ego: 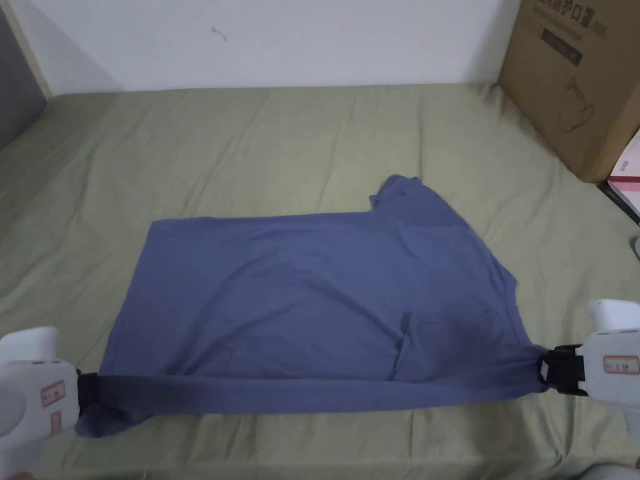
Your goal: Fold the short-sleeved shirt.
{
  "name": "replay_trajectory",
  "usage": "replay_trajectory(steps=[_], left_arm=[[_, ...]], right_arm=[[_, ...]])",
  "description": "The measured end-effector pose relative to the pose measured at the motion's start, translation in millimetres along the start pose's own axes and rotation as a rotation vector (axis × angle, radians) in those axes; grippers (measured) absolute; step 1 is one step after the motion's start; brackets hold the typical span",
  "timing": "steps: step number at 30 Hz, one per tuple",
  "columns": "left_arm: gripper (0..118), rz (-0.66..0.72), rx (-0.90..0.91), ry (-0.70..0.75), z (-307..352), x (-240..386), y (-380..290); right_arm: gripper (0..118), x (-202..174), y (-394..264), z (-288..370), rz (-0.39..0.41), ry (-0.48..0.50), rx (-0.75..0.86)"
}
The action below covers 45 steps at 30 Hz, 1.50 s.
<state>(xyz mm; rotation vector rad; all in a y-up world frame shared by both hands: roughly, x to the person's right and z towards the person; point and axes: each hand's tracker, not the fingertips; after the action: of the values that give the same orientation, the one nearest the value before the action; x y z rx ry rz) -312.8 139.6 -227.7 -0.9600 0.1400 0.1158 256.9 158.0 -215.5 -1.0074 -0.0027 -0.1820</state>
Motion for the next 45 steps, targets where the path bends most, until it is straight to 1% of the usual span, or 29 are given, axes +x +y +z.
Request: replay_trajectory(steps=[7, 9, 11, 12, 13, 14, 15, 16, 17, 19, 20, 21, 22, 23, 24, 25, 27, 32, 33, 35, 36, 37, 39, 40, 41, 42, 43, 44, 45], left_arm=[[1, -0.079, 0.011, 0.039, -46, 19, 74], [1, -0.085, 0.009, 0.038, -68, 25, 88], [8, -0.085, 0.001, 0.041, -83, 29, 94], [22, -0.083, -0.012, 0.052, -89, 31, 96], [56, -0.082, -0.018, 0.066, -91, 33, 96], [86, -0.084, -0.015, 0.076, -91, 31, 96], [105, -0.084, -0.017, 0.076, -91, 29, 95], [106, -0.079, -0.013, 0.076, -86, 27, 94], [102, -0.076, 0.003, 0.064, -78, 25, 93], [98, -0.067, 0.015, 0.06, -63, 21, 90], [89, -0.063, 0.023, 0.05, -54, 19, 86], [69, -0.06, 0.034, 0.029, -44, 18, 82], [33, -0.061, 0.034, 0.02, -36, 18, 77], [8, -0.064, 0.036, 0.021, -30, 18, 70], [2, -0.066, 0.039, 0.024, -26, 20, 61], [1, -0.073, 0.038, 0.04, -24, 23, 52], [0, -0.065, 0.048, 0.063, -23, 23, 30], [1, -0.004, -0.004, 0.048, -50, 10, 16], [11, 0.017, -0.018, 0.045, -53, 6, 19], [69, 0.045, -0.027, 0.049, -62, -2, 25], [91, 0.066, -0.032, 0.054, -68, -7, 27], [97, 0.083, -0.045, 0.061, -74, -11, 28], [80, 0.155, -0.119, 0.025, -87, -18, 26], [51, 0.182, -0.152, -0.001, -95, -20, 24], [35, 0.183, -0.184, -0.007, -103, -21, 18], [34, 0.132, -0.144, 0.06, -102, -17, 14], [26, 0.096, -0.124, 0.037, -94, -8, 15], [7, 0.076, -0.126, 0.059, -88, -4, 18], [4, 0.088, -0.118, 0.045, -85, -4, 19]], right_arm=[[11, 2, 78, -61, -0.057, -0.029, -0.046], [11, -4, 86, -80, -0.044, -0.066, -0.075], [11, -5, 89, -97, -0.062, -0.074, -0.09], [11, -5, 90, -103, -0.077, -0.076, -0.101], [16, 0, 91, -109, -0.085, -0.072, -0.101], [31, 0, 90, -110, -0.074, -0.057, -0.098], [56, -2, 90, -107, -0.058, -0.063, -0.103], [84, -4, 87, -102, -0.032, -0.077, -0.101], [90, -3, 86, -95, 0.015, -0.068, -0.086], [90, -8, 84, -77, 0.071, -0.061, -0.041], [90, -11, 83, -66, 0.091, -0.072, -0.019], [86, -14, 81, -55, 0.106, -0.069, 0.002], [68, -16, 76, -45, 0.117, -0.037, 0.033], [41, -19, 71, -35, 0.113, -0.001, 0.062], [8, -27, 66, -25, 0.085, 0.012, 0.068], [0, -34, 61, -20, 0.049, 0.012, 0.071], [0, -40, 45, -22, 0.0, 0.04, 0.068], [0, -56, 20, -38, 0.029, 0.037, 0.001], [0, -54, 22, -40, 0.028, 0.044, -0.008], [0, -52, 20, -37, 0.011, 0.044, -0.006], [0, -50, 19, -36, 0.003, 0.042, -0.004], [0, -51, 19, -28, -0.003, 0.041, -0.002], [0, -46, 17, -24, -0.023, 0.027, -0.002], [0, -43, 16, -22, -0.031, 0.022, -0.003], [0, -31, 15, -27, -0.041, 0.017, -0.003], [0, -26, 13, -26, -0.049, 0.013, -0.004], [0, -23, 11, -25, -0.057, 0.006, -0.006], [0, -19, 10, -24, -0.067, -0.001, -0.006], [2, -10, 8, -28, -0.076, -0.006, -0.006]])
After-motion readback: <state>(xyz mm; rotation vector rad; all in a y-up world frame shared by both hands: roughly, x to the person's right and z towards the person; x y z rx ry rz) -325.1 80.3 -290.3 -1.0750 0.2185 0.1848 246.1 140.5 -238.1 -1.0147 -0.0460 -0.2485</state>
